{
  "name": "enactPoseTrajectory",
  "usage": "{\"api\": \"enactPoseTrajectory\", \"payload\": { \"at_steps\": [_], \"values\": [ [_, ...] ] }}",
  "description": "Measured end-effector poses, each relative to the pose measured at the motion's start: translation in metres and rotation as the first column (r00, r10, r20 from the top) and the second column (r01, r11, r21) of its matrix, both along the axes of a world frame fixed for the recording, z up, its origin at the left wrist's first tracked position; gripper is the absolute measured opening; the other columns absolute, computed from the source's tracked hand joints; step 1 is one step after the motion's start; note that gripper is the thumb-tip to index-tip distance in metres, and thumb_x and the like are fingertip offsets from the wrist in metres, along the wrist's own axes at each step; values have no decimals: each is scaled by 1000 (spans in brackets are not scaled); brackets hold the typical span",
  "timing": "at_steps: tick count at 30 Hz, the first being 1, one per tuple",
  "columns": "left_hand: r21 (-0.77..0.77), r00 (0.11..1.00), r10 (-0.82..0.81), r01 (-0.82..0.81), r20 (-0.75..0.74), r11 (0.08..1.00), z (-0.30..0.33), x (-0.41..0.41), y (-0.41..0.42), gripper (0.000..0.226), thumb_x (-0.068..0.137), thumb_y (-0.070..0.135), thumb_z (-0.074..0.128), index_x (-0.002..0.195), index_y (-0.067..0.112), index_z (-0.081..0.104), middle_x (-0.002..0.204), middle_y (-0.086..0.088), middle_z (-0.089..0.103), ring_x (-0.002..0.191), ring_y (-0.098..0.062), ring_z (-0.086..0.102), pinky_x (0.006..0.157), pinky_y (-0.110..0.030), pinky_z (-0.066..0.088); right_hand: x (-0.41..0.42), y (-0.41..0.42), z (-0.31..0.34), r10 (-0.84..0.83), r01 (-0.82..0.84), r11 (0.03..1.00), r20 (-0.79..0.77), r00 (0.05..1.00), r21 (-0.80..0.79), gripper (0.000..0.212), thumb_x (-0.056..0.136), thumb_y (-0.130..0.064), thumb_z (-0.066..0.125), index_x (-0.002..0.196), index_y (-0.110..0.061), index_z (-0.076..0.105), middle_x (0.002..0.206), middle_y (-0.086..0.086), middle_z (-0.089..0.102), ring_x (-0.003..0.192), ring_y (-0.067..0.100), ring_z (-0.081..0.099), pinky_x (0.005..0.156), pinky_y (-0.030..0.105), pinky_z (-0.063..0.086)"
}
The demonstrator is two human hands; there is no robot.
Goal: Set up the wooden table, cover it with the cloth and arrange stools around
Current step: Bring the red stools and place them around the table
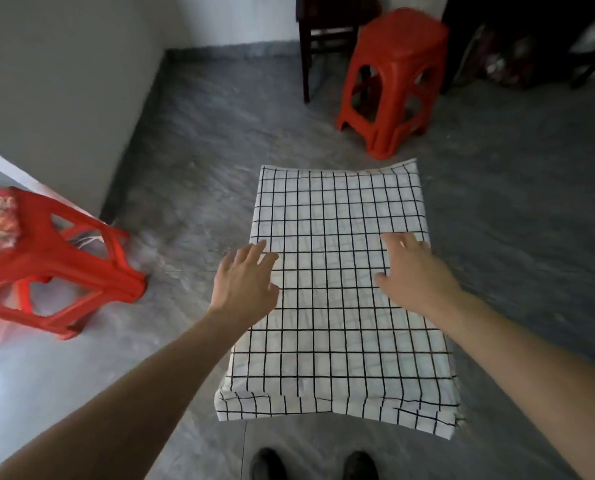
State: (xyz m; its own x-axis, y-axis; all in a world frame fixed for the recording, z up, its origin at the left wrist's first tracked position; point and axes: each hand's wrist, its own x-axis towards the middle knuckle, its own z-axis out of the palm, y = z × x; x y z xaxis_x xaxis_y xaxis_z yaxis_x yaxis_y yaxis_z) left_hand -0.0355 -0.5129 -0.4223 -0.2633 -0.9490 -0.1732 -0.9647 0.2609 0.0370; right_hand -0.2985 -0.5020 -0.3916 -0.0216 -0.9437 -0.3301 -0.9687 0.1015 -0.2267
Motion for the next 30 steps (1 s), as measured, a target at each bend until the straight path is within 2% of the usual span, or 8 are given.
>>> {"api": "enactPoseTrajectory", "payload": {
  "at_steps": [2,4,6,9,16,23,27,30],
  "values": [
    [-16,998,48,-49,-48,999,52,-10,11,56,87,35,55,141,28,43,157,2,28,141,-20,29,115,-41,23,15,4,54,64,-63,998,28,998,-16,65,92,-35,58,147,-18,26,149,7,33,130,26,39,97,43,46],
    [-98,999,21,-25,-39,995,102,-11,21,56,85,37,58,139,27,46,156,0,30,140,-21,32,115,-42,24,24,13,105,169,-168,985,5,986,-45,65,93,-37,54,148,-20,23,150,5,30,131,24,38,98,41,45],
    [-177,1000,-10,11,7,984,155,-4,25,55,74,37,68,127,25,57,149,-4,43,134,-24,44,109,-46,34,28,20,157,299,-303,951,-73,952,-64,66,93,-39,51,150,-23,20,152,2,27,132,23,37,99,39,44],
    [-261,998,66,-61,11,963,239,16,29,55,65,39,77,117,23,65,140,-6,53,127,-26,53,102,-48,42,31,20,235,376,-385,916,-100,921,-111,69,93,-40,51,151,-23,18,155,0,23,135,22,35,102,39,43],
    [-443,974,228,-212,-19,871,392,61,69,57,78,49,56,128,23,57,150,-4,40,133,-28,43,107,-49,35,85,23,380,480,-460,825,-21,877,-328,70,94,-39,53,153,-23,19,161,1,16,144,22,24,110,41,35],
    [-479,931,344,-359,-123,801,452,109,142,52,86,50,47,135,30,48,155,-1,31,141,-23,30,115,-46,24,160,66,441,551,-523,747,-58,833,-412,70,93,-42,52,153,-25,20,162,2,14,146,21,22,110,41,33],
    [-484,897,407,-437,-173,758,466,151,188,52,87,47,51,136,30,47,156,0,28,142,-22,27,115,-43,20,221,103,457,604,-563,660,-95,791,-498,67,94,-42,51,152,-25,22,162,2,15,146,20,22,111,36,29],
    [-495,872,452,-483,-190,723,470,189,224,56,84,54,53,135,32,46,156,0,29,142,-22,26,116,-47,19,274,128,460,644,-569,639,-44,764,-518,68,93,-41,53,152,-24,23,161,2,17,146,19,20,112,38,29]
  ]
}}
